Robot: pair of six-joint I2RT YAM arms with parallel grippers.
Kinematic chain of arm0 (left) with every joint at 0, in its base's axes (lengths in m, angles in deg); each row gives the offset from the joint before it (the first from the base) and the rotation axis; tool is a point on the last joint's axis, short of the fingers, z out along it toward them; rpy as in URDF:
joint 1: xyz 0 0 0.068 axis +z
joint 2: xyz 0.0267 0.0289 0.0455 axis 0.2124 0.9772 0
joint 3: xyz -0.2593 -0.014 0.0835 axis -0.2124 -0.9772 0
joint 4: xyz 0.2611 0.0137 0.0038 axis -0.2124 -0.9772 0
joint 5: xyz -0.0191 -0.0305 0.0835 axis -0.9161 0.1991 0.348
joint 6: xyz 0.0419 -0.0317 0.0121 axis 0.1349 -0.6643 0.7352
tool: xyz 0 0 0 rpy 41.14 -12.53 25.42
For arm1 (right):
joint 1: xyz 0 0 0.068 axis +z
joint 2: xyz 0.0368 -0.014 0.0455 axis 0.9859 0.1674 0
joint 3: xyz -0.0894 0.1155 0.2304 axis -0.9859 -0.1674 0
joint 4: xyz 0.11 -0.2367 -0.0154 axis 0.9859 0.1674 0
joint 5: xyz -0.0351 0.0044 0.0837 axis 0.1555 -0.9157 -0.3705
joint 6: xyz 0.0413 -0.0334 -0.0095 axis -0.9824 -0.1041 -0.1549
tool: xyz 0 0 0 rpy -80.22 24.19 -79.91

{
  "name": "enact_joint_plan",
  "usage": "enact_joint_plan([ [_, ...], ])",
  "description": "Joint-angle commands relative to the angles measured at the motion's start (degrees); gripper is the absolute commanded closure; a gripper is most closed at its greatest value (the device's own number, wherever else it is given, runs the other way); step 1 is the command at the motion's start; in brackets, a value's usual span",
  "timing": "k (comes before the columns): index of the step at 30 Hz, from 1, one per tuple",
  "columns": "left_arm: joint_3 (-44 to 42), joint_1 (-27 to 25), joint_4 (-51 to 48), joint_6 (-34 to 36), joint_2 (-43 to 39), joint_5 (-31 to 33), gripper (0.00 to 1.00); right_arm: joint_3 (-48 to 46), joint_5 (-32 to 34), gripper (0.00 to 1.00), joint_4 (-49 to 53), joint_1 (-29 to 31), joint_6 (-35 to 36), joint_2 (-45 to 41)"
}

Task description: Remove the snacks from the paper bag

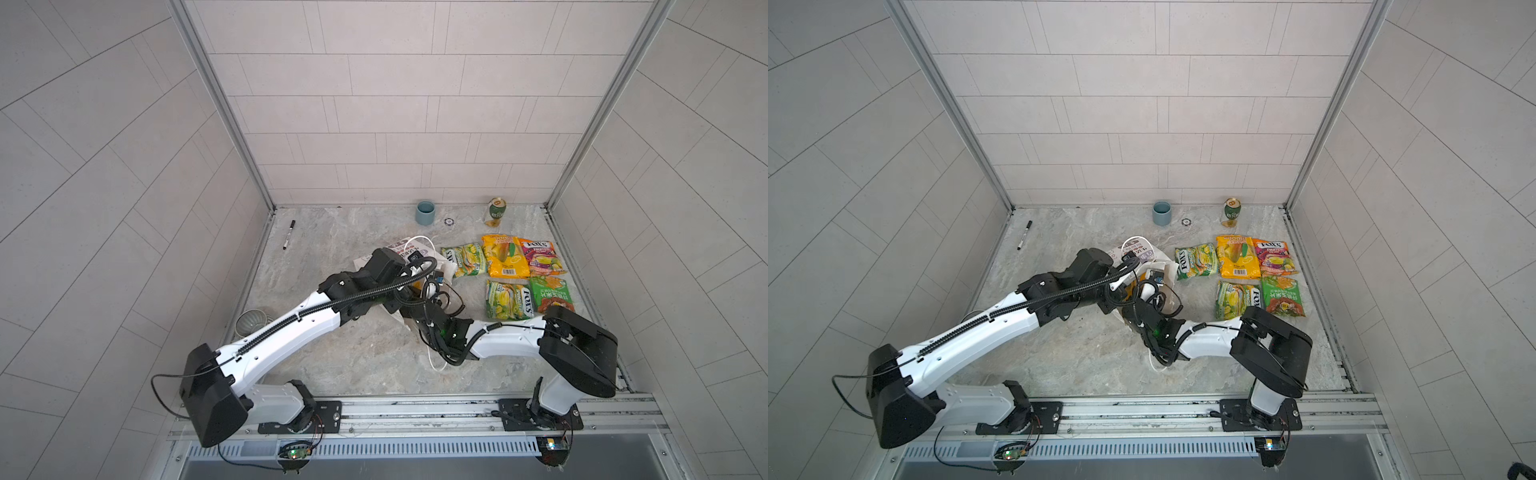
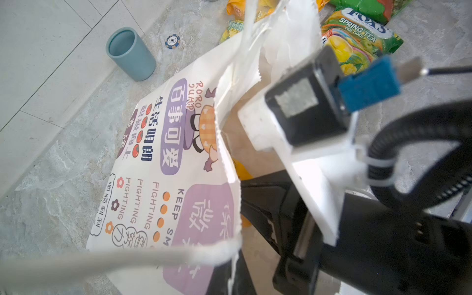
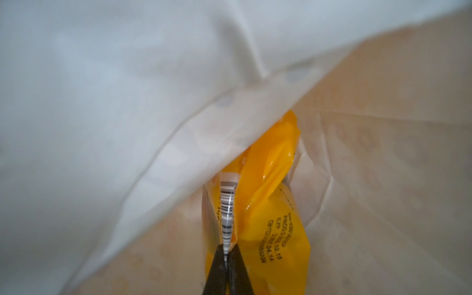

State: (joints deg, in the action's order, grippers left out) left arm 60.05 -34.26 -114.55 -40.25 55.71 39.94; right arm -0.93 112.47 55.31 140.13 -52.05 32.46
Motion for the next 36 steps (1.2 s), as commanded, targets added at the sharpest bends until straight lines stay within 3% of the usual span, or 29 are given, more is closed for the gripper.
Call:
enact_joint_plan([
  [1,1.5,0.2,-0.9,-1.4,-0.2,3.5,1.00,-1.9,-0.1,1.00,-0.4,1.7,0.7,-4.1],
  [13,1.6,0.4,-0.4,-2.2,-0.5,5.9,1.00,-6.8,2.8,1.00,4.5,6.1,4.2,-18.1],
  [20,3.0,0.8,-0.3,-4.5,0.6,8.2,1.00,-8.0,0.8,1.00,7.9,6.2,11.2,-26.6],
  [27,7.3,1.5,-3.5,-6.5,3.0,12.7,1.00,-3.8,-0.7,1.00,15.3,6.1,19.3,-35.2],
  [36,13.4,2.0,-8.4,-11.8,8.2,17.9,1.00,2.7,-5.0,1.00,19.6,5.8,27.2,-39.7],
])
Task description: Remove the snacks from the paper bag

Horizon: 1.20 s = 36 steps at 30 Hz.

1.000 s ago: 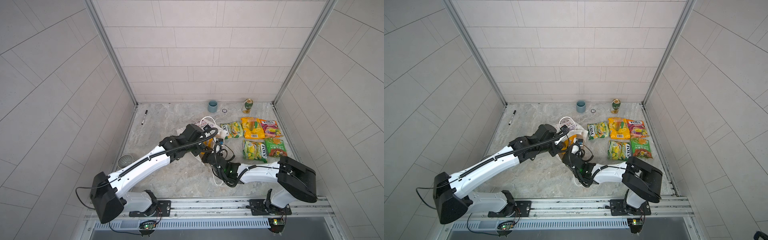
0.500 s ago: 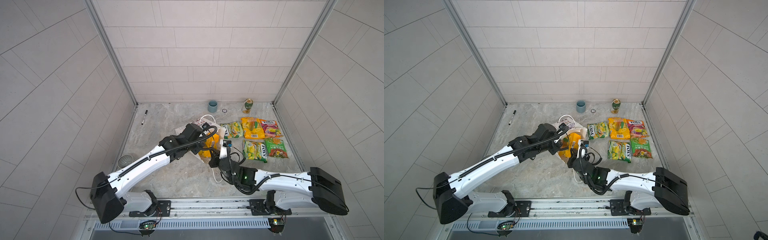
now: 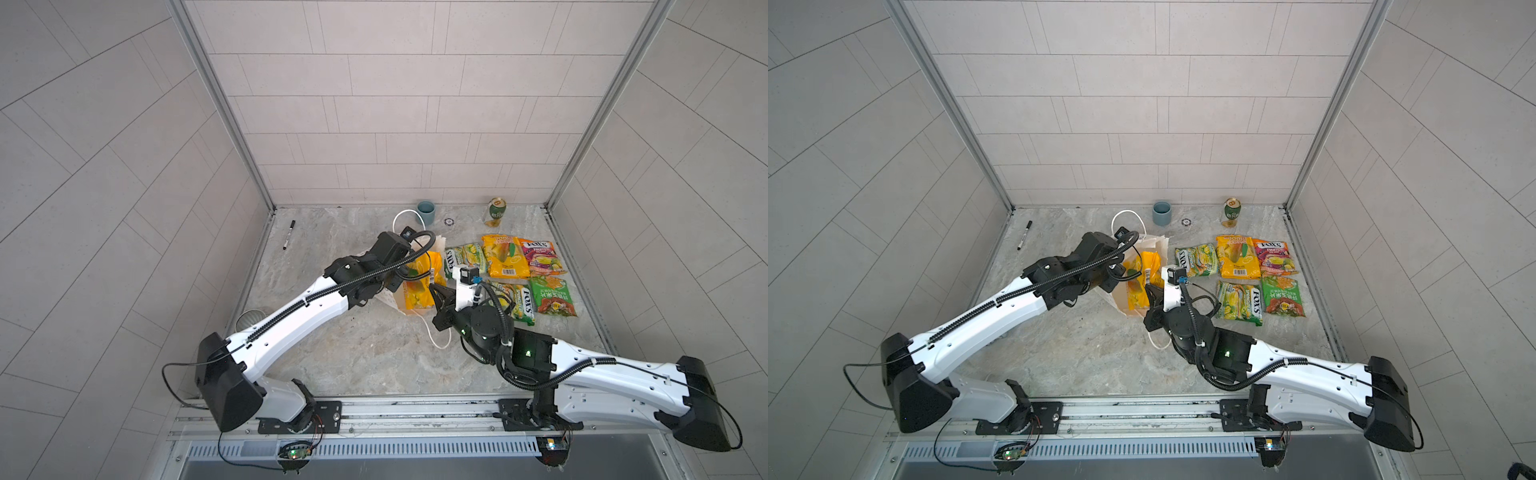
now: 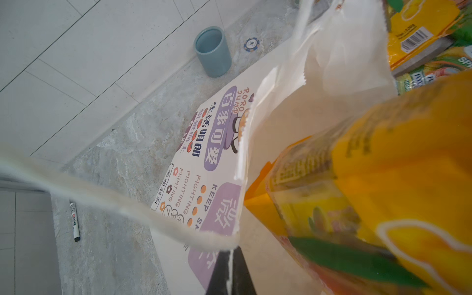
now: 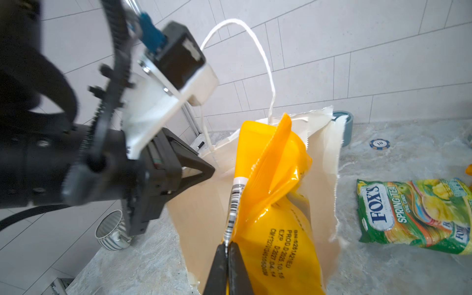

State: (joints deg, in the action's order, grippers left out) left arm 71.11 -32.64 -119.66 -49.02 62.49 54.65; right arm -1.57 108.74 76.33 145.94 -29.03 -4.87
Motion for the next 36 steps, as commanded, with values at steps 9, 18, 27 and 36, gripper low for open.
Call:
enact_joint_plan([
  [9,10.7,2.3,-9.7,-5.8,4.7,5.4,1.00,12.4,-2.8,1.00,7.1,-4.1,5.2,-4.6],
  [18,16.0,6.6,-10.5,-4.2,8.6,1.5,1.00,19.4,-14.2,1.00,13.3,-19.1,2.1,-4.3],
  [27,14.9,8.6,-9.3,-5.7,9.3,-3.5,1.00,13.1,-21.9,1.00,13.7,-27.2,-3.7,-5.5],
  [36,15.2,9.1,-8.3,-5.2,9.0,-5.7,1.00,11.2,-27.8,1.00,16.6,-34.4,-4.0,-8.0],
])
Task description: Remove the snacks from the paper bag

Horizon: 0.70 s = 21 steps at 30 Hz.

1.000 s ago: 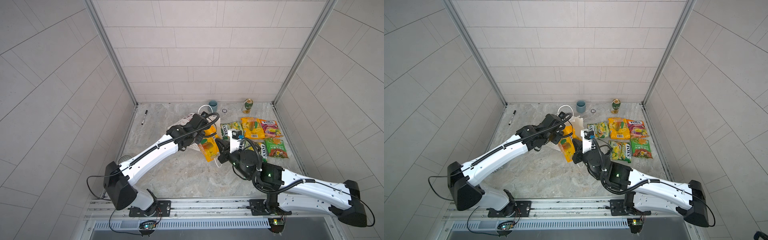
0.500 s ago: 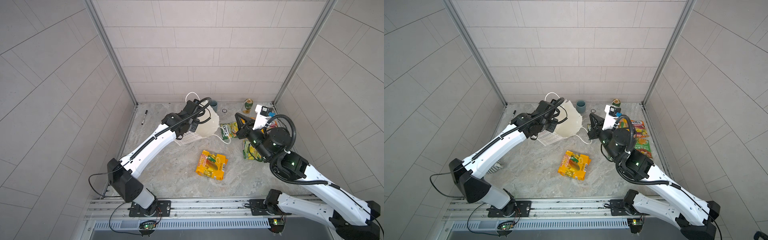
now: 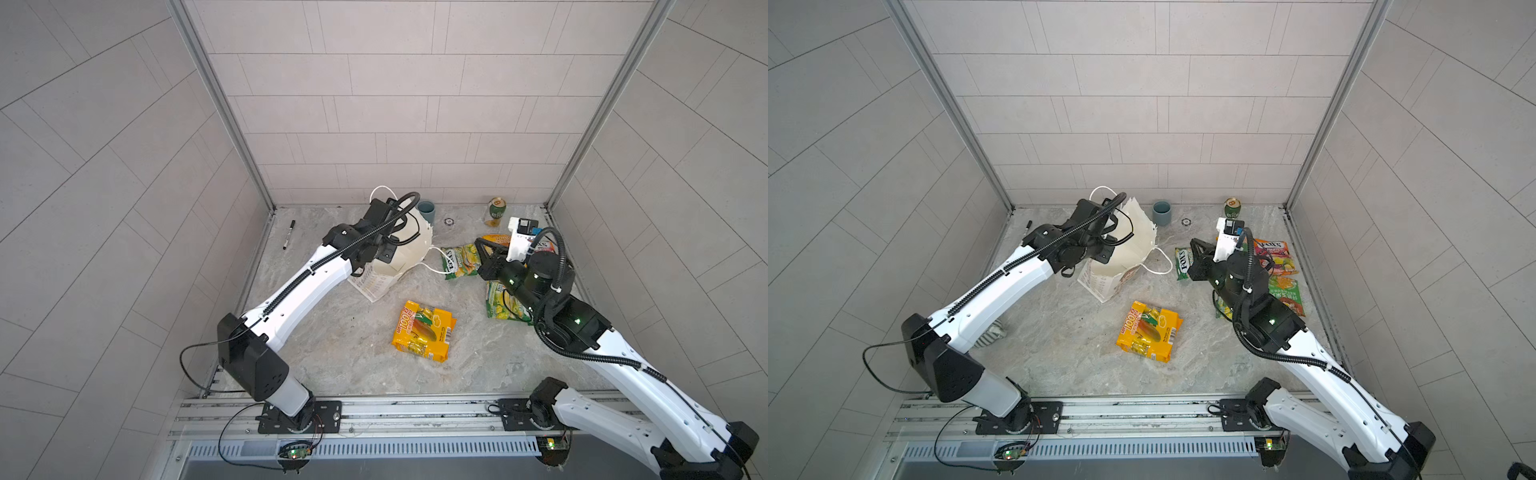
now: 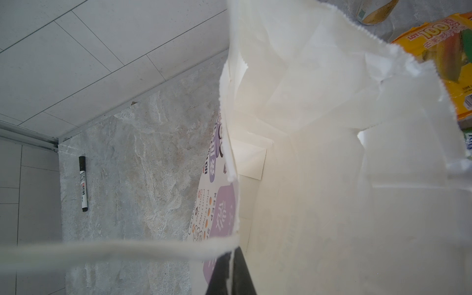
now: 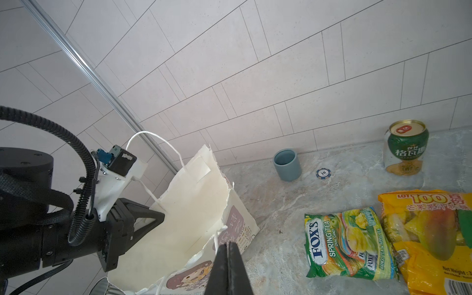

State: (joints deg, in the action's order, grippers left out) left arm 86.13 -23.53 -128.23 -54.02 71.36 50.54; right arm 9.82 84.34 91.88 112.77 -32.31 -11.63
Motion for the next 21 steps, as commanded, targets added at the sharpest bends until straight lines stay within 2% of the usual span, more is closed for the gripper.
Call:
enact_joint_plan([
  [1,0.5,0.0,0.1,-0.2,0.2,-1.8,1.00,-0.4,-3.5,1.00,1.7,-1.6,-0.8,-1.3],
  [4,0.7,0.0,-0.1,-0.3,-0.1,-1.9,1.00,-1.5,-4.9,1.00,3.0,-2.4,-0.9,-0.7],
  [8,0.3,0.4,-0.6,-0.8,-0.5,-1.5,1.00,-3.7,-8.6,0.60,6.0,-2.6,-1.5,2.2],
  [11,2.7,2.1,-3.3,-3.0,0.9,-2.8,1.00,-6.5,-12.4,0.42,7.1,-2.9,-1.5,4.5],
  [13,4.6,3.4,-5.0,-4.3,2.0,-4.9,1.00,-8.6,-16.3,0.37,7.2,-3.5,-1.8,6.0],
  [15,6.5,3.8,-6.2,-5.0,2.7,-4.0,1.00,-11.3,-19.1,0.35,6.9,-3.7,-1.6,6.7],
  [21,10.4,5.5,-8.4,-7.5,4.0,-5.3,1.00,-17.6,-24.4,0.25,8.8,-4.2,-1.6,6.5],
])
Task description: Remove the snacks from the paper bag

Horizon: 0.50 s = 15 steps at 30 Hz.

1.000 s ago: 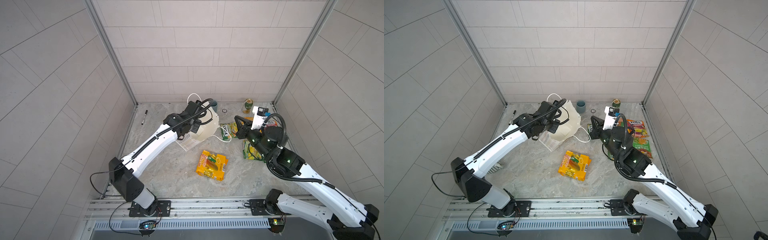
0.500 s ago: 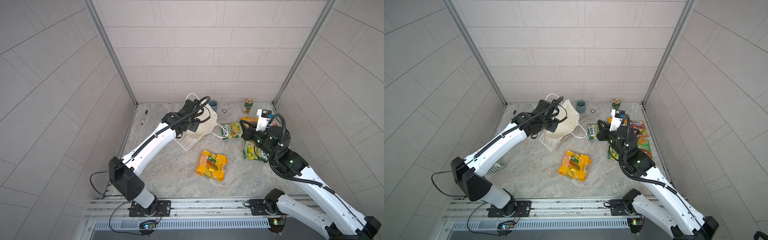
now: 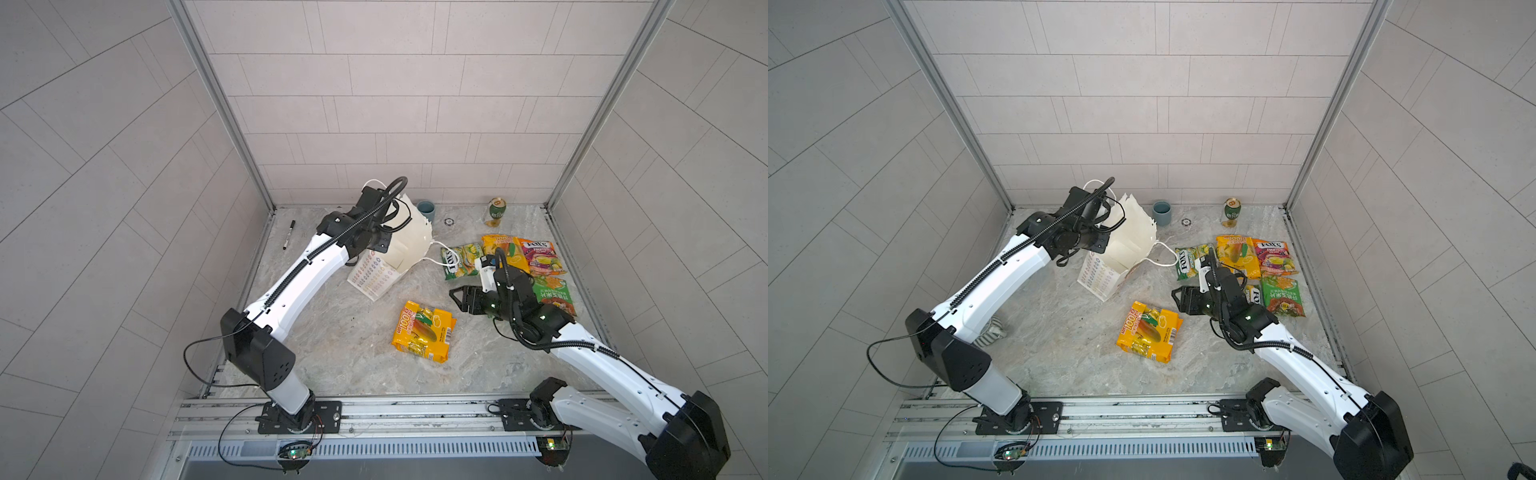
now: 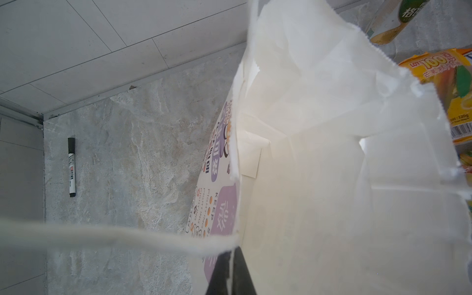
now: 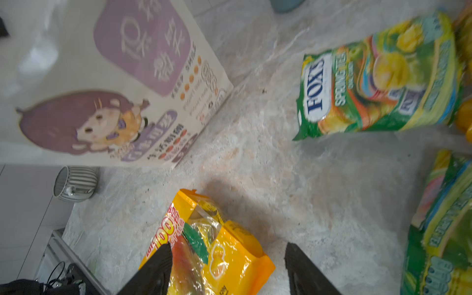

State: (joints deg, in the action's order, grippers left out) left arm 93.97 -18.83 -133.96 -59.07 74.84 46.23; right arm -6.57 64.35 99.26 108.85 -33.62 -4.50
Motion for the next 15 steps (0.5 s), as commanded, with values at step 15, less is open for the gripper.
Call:
enact_joint_plan([
  [15,-1.7,4.8,0.2,-4.2,-1.7,-3.8,1.00,-8.6,-21.5,0.27,-8.0,0.1,-5.0,15.8],
])
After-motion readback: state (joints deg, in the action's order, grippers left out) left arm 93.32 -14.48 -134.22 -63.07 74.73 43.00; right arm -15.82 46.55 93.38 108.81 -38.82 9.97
